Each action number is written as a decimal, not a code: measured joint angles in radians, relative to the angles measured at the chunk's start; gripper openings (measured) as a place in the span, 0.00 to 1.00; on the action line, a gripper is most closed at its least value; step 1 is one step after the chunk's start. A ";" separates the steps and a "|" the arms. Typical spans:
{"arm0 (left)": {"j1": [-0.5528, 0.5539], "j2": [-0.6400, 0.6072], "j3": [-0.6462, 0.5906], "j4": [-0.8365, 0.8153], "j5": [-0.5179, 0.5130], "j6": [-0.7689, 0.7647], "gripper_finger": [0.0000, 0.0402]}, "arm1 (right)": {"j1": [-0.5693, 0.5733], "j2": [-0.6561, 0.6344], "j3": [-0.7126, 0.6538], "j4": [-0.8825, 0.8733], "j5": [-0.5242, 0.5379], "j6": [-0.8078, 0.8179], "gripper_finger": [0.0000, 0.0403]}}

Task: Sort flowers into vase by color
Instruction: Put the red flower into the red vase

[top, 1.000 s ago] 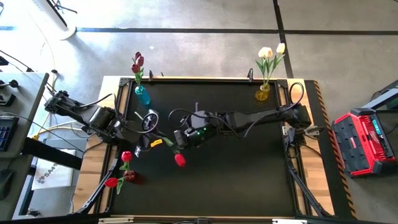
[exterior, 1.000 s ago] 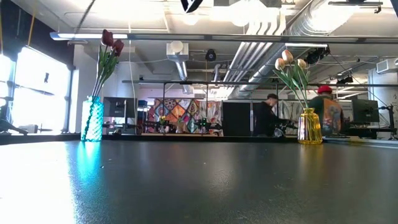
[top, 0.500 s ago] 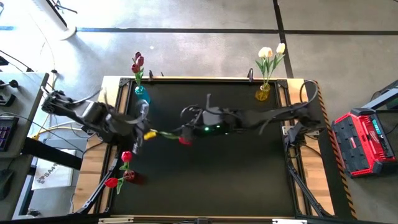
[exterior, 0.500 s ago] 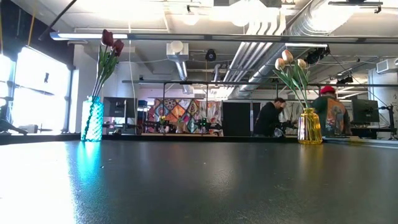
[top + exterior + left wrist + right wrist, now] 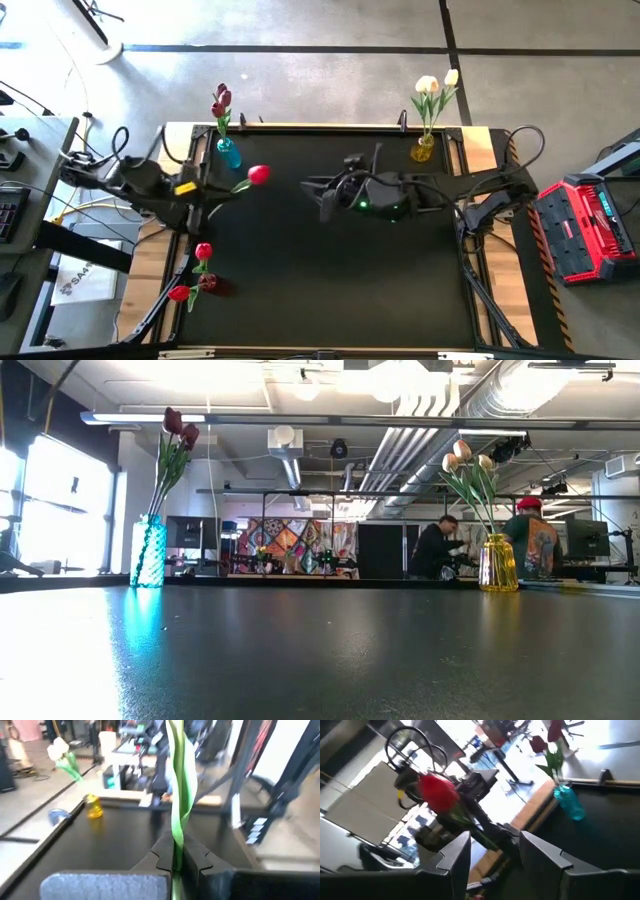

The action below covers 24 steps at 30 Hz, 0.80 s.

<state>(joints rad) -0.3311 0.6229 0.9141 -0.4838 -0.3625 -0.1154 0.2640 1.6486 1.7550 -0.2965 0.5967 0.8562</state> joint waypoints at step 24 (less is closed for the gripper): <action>-0.065 -0.542 -0.571 0.627 0.491 -0.202 0.00 | 0.009 -0.001 0.000 -0.163 0.002 0.183 0.39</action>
<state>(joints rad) -0.3965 0.0805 0.3431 0.1429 0.1286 -0.3170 0.2729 1.6478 1.7546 -0.4597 0.5989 1.0391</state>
